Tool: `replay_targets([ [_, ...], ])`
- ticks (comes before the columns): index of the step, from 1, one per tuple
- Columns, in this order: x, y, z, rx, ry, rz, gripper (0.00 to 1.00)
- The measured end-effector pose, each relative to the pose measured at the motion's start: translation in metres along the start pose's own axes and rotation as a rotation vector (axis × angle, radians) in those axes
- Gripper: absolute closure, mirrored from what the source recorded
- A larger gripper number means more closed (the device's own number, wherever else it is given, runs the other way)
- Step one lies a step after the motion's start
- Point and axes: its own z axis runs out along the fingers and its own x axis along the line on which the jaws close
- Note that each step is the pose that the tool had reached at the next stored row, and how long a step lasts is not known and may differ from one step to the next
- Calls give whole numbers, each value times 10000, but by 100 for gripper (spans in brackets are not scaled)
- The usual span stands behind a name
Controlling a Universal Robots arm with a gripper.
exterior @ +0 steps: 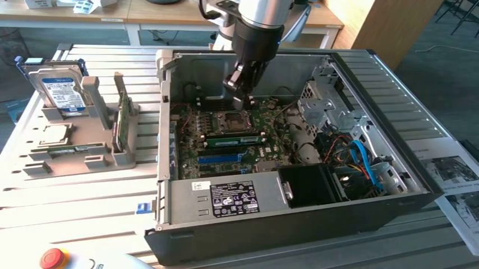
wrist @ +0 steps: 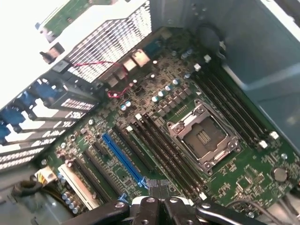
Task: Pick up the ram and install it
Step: 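Press down the ram until it locks into place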
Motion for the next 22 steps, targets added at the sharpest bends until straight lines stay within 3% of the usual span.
replay_targets([
  [22,0,0,0,-167,-122,2843,90],
])
